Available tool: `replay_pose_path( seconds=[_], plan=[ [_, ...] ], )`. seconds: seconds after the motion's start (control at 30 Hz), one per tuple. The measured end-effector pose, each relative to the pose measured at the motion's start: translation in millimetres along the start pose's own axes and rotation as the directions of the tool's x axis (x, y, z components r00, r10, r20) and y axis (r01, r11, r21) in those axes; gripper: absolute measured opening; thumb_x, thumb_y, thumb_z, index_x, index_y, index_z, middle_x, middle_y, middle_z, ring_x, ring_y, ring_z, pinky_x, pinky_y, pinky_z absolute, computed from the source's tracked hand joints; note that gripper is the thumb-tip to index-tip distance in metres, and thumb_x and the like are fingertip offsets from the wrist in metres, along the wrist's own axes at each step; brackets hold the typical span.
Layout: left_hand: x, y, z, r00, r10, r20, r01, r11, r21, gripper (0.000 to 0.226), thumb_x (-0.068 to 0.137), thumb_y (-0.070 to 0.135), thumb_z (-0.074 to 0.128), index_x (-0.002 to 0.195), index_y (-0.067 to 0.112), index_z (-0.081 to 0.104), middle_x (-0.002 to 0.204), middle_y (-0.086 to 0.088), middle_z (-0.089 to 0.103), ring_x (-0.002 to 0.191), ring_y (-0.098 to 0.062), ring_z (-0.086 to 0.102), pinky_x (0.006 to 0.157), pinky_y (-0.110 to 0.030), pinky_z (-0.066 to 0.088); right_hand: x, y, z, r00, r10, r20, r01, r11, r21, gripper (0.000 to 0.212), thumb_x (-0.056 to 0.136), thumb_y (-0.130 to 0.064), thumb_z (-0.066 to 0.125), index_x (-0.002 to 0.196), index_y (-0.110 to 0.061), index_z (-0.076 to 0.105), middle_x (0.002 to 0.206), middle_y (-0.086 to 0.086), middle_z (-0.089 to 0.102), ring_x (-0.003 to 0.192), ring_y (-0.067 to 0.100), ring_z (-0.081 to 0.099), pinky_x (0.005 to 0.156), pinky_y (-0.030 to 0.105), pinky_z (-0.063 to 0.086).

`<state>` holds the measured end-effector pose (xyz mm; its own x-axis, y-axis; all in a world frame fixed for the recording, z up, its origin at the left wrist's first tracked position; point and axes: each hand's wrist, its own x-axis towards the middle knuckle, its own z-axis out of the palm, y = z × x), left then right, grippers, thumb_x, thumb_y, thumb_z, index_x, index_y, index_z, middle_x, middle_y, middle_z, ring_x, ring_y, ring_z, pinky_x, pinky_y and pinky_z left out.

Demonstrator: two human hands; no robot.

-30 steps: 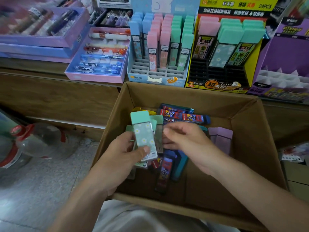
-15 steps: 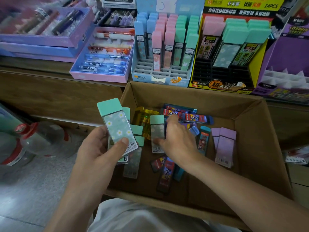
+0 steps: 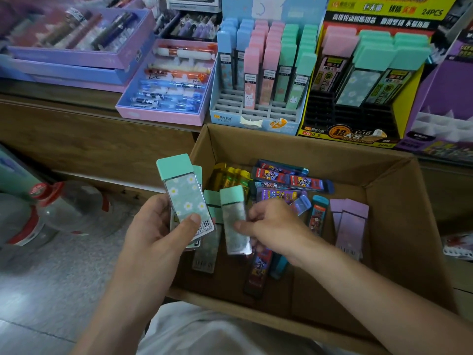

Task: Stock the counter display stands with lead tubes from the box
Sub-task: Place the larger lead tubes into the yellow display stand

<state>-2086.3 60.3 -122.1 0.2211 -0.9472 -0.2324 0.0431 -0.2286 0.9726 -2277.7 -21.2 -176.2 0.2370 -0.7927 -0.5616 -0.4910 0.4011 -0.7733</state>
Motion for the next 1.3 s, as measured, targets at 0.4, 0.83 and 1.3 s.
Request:
replay_pose_path(
  seconds=[0.4,0.83,1.3],
  plan=[
    [0.2,-0.2,2.2,1.0,-0.027,-0.015,0.027,1.0,-0.004,0.03,0.097,0.003,0.061,0.123,0.017,0.064,0.114,-0.006,0.077,0.107,-0.027,0.074,0.097,-0.054,0.055,2.4,-8.4,49.6,0.993,0.051,0.106,-0.051,0.999,0.002,0.014,0.087,-0.02,0.082,0.079,-0.021,0.07,0.075,0.0,0.074,0.05,0.012,0.068,0.05,0.027,0.058],
    [13.4,4.8,13.0,0.994,-0.104,0.041,0.103,0.995,0.016,0.03,0.096,0.002,0.063,0.119,0.02,0.066,0.112,-0.002,0.078,0.105,-0.022,0.075,0.088,-0.043,0.058,-15.5,-8.6,-4.5,0.998,-0.038,0.042,0.028,0.976,0.217,0.009,0.088,-0.016,0.078,0.089,-0.017,0.069,0.061,-0.008,0.068,0.049,0.002,0.057,0.046,0.019,0.04],
    [66.0,17.3,70.0,0.896,-0.266,0.356,0.249,0.964,0.092,0.05,0.078,0.027,0.07,0.126,0.026,0.059,0.114,0.0,0.079,0.104,-0.021,0.076,0.098,-0.05,0.054,-49.5,-9.8,-96.4,0.984,-0.173,-0.03,0.162,0.83,0.533,0.028,0.099,-0.012,0.062,0.126,-0.014,0.07,0.116,0.006,0.078,0.107,0.023,0.075,0.083,0.032,0.062]
  ],
)
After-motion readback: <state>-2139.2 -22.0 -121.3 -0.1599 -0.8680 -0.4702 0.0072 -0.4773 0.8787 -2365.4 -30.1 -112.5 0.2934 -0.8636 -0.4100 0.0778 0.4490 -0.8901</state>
